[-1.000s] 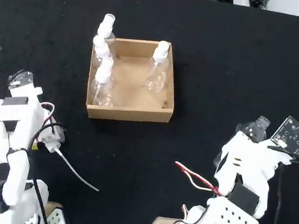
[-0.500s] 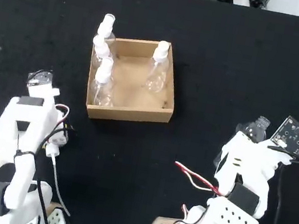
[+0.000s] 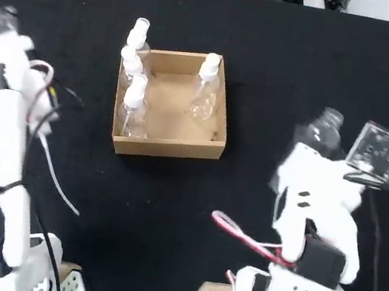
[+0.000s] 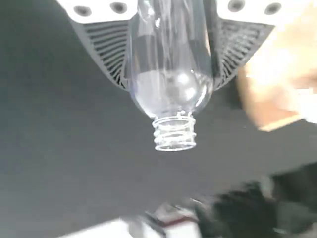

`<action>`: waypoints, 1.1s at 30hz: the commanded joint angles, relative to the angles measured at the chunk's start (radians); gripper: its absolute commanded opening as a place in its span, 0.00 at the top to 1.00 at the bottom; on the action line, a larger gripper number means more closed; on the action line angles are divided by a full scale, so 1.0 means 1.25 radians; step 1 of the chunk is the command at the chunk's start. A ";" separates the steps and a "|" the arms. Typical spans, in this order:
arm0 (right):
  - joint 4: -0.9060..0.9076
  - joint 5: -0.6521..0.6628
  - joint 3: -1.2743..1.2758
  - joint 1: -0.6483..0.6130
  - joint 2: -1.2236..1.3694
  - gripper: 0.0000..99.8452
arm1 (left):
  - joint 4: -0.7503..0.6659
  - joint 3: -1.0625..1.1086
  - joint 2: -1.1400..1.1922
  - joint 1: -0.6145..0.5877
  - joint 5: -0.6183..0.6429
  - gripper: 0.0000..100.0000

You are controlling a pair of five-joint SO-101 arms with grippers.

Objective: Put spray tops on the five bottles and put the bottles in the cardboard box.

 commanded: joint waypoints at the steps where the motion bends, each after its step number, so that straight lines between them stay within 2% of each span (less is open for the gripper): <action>1: 0.042 0.001 -0.145 -0.155 -0.029 0.99 | 0.096 -0.222 -0.028 -0.053 -0.002 0.97; 6: 0.070 0.006 -0.224 -0.393 -0.028 0.99 | 0.190 -0.402 -0.028 -0.091 0.002 0.97; 10: 0.007 0.098 -0.161 -0.590 -0.024 0.99 | 0.215 -0.530 -0.028 -0.094 0.002 0.97; 13: -0.055 0.095 -0.095 -0.684 -0.029 0.99 | 0.210 -0.633 -0.028 -0.085 0.004 0.97; 21: -0.185 0.074 0.037 -0.718 -0.030 0.99 | 0.204 -0.906 -0.090 0.114 0.011 0.97; 27: -0.222 0.072 0.079 -0.754 -0.075 0.99 | 0.123 -0.924 -0.117 0.250 0.162 0.97; 33: -0.222 0.080 0.161 -0.765 -0.230 0.99 | 0.036 -0.924 -0.182 0.352 0.173 0.97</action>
